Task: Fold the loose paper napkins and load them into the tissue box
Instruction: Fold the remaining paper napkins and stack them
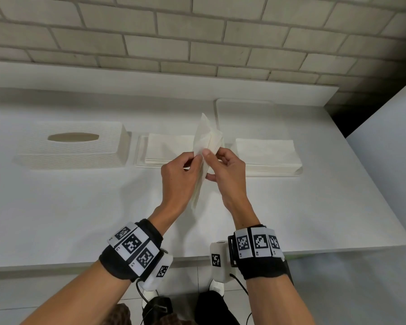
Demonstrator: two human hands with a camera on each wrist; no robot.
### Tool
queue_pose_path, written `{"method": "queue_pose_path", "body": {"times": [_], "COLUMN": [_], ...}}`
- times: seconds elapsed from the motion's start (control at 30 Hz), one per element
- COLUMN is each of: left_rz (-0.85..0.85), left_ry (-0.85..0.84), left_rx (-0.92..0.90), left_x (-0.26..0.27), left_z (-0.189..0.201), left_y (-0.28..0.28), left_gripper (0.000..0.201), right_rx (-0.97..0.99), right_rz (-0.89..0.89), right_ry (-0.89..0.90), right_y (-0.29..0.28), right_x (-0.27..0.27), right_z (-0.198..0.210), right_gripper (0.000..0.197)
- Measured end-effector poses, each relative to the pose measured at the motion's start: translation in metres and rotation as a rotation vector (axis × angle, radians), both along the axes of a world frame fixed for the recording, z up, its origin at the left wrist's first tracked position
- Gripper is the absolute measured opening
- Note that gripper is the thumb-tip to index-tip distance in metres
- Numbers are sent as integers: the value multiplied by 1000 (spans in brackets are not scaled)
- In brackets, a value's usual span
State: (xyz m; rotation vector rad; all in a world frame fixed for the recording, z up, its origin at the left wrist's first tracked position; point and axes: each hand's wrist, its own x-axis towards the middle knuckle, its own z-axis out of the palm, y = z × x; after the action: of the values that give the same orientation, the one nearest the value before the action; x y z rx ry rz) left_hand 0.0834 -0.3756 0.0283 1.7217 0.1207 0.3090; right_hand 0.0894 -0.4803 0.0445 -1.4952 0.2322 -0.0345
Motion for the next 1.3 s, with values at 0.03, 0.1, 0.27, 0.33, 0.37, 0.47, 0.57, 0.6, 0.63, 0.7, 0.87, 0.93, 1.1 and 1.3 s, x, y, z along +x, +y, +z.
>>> {"method": "queue_pose_path", "body": {"times": [0.03, 0.1, 0.27, 0.33, 0.37, 0.47, 0.57, 0.6, 0.63, 0.7, 0.87, 0.93, 1.1, 1.3], "left_rz": [0, 15, 97, 42, 9, -81, -118, -89, -51, -19, -246, -269, -224, -191], "left_ry": [3, 3, -20, -58, -77, -74, -70, -84, -94, -67, 157, 215, 102, 131], "left_rx": [9, 29, 40, 49, 61, 73, 36, 52, 81, 99, -124, -124, -132, -159], "left_x": [1, 1, 2, -1, -2, -1, 2, 4, 7, 14, 28, 26, 16, 13], "left_z": [-1, -1, 2, 6, 7, 4, 0, -1, -1, -2, -1, -3, -16, -27], "left_y": [1, 2, 3, 1, 0, 1, 5, 8, 13, 23, 47, 47, 48, 52], "left_gripper": [15, 13, 15, 14, 15, 30, 41, 43, 46, 64, 56, 31, 26, 39], "right_rx": [-34, -72, -88, -68, -48, -16, -73, -91, -96, -88, -72, -117, -133, -138], "right_rz": [-27, -100, -107, -56, -23, 14, -20, -23, -13, 38, 207, 260, 273, 272], "right_ry": [-16, -41, -71, -60, -52, -54, -72, -84, -87, -75, -67, -50, -70, -61], "right_y": [1, 4, 8, 11, 11, 7, 1, -2, -6, -14, -21, -16, -7, -2], "right_x": [0, 0, -2, -5, -6, -5, 0, 1, 2, 5, 7, 8, 6, 10], "right_z": [-2, -6, -6, -1, 0, 1, -2, -2, -1, 2, -1, -10, -21, -30], "right_gripper": [22, 35, 46, 43, 39, 15, 28, 25, 18, 7, 25, 30, 32, 28]}}
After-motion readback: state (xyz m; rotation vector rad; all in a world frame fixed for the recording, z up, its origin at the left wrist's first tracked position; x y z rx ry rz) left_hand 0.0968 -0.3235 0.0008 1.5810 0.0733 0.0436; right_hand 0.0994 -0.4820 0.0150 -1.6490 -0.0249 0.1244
